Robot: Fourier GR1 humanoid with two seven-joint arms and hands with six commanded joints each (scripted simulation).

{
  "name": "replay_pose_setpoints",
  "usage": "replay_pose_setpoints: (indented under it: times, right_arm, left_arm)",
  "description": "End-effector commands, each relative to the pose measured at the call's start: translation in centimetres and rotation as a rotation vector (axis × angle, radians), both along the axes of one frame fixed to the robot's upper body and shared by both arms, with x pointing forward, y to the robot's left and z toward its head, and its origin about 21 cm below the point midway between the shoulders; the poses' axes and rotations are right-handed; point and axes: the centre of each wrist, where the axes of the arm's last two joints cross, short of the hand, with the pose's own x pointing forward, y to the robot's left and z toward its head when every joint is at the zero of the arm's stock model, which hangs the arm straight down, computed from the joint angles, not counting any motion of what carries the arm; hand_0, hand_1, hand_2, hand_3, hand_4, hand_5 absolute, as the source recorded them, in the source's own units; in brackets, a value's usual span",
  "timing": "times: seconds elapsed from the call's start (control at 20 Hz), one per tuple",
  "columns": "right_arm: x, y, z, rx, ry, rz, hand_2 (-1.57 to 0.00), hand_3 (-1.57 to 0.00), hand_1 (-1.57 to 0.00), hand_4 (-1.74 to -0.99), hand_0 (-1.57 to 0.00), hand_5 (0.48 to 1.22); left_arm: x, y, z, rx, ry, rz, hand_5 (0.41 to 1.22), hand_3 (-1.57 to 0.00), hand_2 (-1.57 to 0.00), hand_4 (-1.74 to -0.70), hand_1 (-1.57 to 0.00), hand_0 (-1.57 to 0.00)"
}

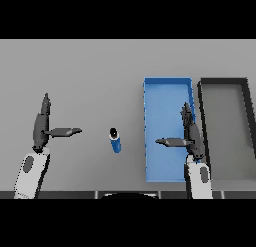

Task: Pick up the blue pipe and place it into the blue bin.

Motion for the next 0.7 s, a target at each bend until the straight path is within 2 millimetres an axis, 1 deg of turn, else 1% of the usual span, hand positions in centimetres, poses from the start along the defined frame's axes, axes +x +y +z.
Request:
replay_pose_setpoints:
  times: [0.0, 0.25, 0.3, 0.35, 0.4, 0.5, 0.6, 0.65]
  right_arm:
    - [0.0, -0.1, 0.0, 0.0, -0.001, -0.002, 0.0, 0.0, 0.0, -1.21, 0.0, 0.594]
    - [-0.3, -1.2, 0.2, -0.002, -0.004, -0.006, 0.0, 0.0, 0.0, -1.21, 0.0, 0.594]
    - [-0.8, -2.2, 0.9, -0.149, -0.073, 0.055, 0.0, 0.0, 0.0, -1.21, 0.0, 0.594]
    - [-1.1, -2.4, 1.2, -0.236, -0.1, 0.099, 0.0, 0.0, 0.0, -1.206, 0.0, 0.592]
    - [-1.6, -2.4, 1.0, -0.292, -0.1, 0.122, 0.0, 0.0, 0.0, -1.198, 0.0, 0.589]
    - [-1.9, -2.6, 1.1, -0.336, -0.104, 0.146, 0.0, 0.0, 0.0, -1.192, 0.0, 0.587]
    - [-2.0, -2.8, 1.6, -0.349, -0.106, 0.154, 0.0, 0.0, 0.0, -1.191, 0.0, 0.587]
    - [-2.0, -2.6, 1.6, -0.354, -0.104, 0.163, 0.0, 0.0, 0.0, -1.187, 0.0, 0.585]
  left_arm:
    - [0.0, -0.1, 0.0, 0.0, -0.006, -0.002, 0.594, 0.0, 0.0, -0.97, 0.0, 0.0]
    - [-0.5, -1.3, -0.2, 0.006, -0.011, -0.005, 0.594, 0.0, 0.0, -0.97, 0.0, 0.0]
    - [-0.6, -0.3, 0.4, 0.083, -0.015, -0.16, 0.594, 0.0, 0.0, -0.97, 0.0, 0.0]
    - [-1.0, 0.6, 0.8, 0.124, -0.015, -0.258, 0.595, 0.0, 0.0, -0.97, 0.0, 0.0]
    - [-0.9, 1.2, 0.9, 0.149, 0.007, -0.311, 0.596, 0.0, 0.0, -0.97, 0.0, 0.0]
    - [-0.6, 1.7, 1.3, 0.172, 0.018, -0.36, 0.596, 0.0, 0.0, -0.97, 0.0, 0.0]
    - [-1.0, 2.0, 1.0, 0.171, 0.017, -0.396, 0.598, 0.0, 0.0, -0.97, 0.0, 0.0]
    - [-1.1, 1.5, 1.3, 0.167, 0.003, -0.427, 0.593, 0.0, 0.0, -0.97, 0.0, 0.0]
